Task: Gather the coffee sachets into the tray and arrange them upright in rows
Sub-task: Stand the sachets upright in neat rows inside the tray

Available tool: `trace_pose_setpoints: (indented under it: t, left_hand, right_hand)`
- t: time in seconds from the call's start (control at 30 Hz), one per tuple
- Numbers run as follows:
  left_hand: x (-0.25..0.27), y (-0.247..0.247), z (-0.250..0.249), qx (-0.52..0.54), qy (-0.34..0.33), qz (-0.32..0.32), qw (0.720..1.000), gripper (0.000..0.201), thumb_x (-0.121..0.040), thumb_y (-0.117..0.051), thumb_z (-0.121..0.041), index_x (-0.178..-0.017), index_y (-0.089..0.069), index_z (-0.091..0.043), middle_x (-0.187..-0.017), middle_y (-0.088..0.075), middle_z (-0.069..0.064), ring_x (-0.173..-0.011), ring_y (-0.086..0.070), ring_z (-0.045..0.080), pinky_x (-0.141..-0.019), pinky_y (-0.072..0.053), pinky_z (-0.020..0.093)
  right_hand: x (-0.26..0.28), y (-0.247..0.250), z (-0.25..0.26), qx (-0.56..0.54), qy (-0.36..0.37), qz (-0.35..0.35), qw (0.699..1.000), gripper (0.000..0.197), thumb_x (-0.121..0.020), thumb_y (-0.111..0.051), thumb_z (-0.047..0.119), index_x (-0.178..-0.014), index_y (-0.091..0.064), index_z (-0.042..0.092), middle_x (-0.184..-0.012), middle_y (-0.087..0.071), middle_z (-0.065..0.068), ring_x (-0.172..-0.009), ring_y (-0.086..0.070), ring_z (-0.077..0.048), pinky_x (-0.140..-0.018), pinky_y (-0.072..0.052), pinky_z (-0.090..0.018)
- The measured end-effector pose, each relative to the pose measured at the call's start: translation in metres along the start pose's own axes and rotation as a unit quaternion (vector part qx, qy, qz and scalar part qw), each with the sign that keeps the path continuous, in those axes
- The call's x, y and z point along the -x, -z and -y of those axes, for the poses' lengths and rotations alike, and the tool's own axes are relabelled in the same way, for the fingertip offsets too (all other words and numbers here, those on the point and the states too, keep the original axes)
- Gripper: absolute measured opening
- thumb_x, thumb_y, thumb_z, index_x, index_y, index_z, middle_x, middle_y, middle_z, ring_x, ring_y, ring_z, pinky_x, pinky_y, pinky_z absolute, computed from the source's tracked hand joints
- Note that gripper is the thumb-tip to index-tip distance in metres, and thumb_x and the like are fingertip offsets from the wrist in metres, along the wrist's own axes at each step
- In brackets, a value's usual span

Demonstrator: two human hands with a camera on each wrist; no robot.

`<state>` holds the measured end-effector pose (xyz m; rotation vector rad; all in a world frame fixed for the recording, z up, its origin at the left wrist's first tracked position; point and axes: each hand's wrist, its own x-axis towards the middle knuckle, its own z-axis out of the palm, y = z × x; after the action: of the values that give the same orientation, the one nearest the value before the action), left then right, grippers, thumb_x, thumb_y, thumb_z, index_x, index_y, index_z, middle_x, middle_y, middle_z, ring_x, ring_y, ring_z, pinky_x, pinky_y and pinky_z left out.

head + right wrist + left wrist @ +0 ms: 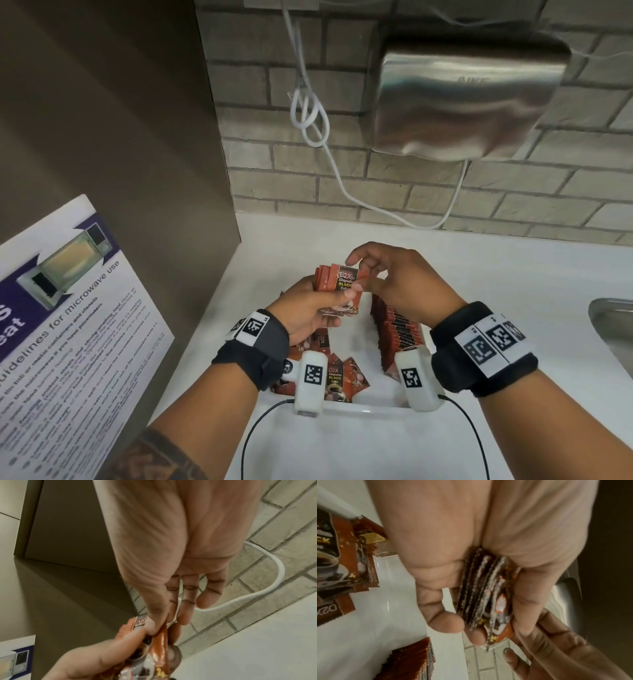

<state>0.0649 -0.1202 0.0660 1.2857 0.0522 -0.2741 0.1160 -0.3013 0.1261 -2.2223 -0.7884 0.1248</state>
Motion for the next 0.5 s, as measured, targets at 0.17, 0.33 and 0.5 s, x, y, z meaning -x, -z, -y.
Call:
trace_pose_setpoints:
  t: [0.17,0.33,0.5]
  left_hand:
    - [-0.007,0.003,0.003,-0.030,-0.010,-0.001,1.000,0.030,-0.084,-0.077,-0.017,-0.113,-0.070,-0.023,-0.098,-0.075,-0.003,-0.094,-0.067,0.016,-0.074,-0.052,0.029]
    - [-0.017,0.007,0.010,-0.125,-0.031,-0.051,0.990,0.039,-0.083,-0.081,-0.027,-0.119,-0.067,-0.028,-0.111,-0.076,0.000,-0.109,-0.069,0.022,-0.080,-0.054,0.031]
    - [-0.028,0.013,0.013,-0.253,-0.037,-0.118,0.959,0.032,-0.085,-0.079,-0.029,-0.115,-0.068,-0.025,-0.101,-0.075,-0.002,-0.092,-0.070,0.017,-0.069,-0.057,0.027]
  right_hand:
    - [-0.005,0.003,0.002,0.013,-0.018,-0.019,1.000,0.012,-0.089,-0.072,0.015,-0.093,-0.072,0.026,-0.081,-0.071,0.011,-0.080,-0.062,0.000,-0.070,-0.042,-0.004]
    - [-0.013,0.008,0.003,0.025,-0.075,0.009,0.997,0.006,-0.090,-0.072,0.017,-0.094,-0.075,0.019,-0.087,-0.073,0.005,-0.083,-0.065,-0.009,-0.064,-0.041,-0.002]
    - [-0.025,0.008,-0.009,0.079,-0.096,0.018,0.992,0.011,-0.094,-0.066,0.014,-0.092,-0.075,0.019,-0.084,-0.070,0.008,-0.076,-0.061,-0.005,-0.058,-0.039,-0.006]
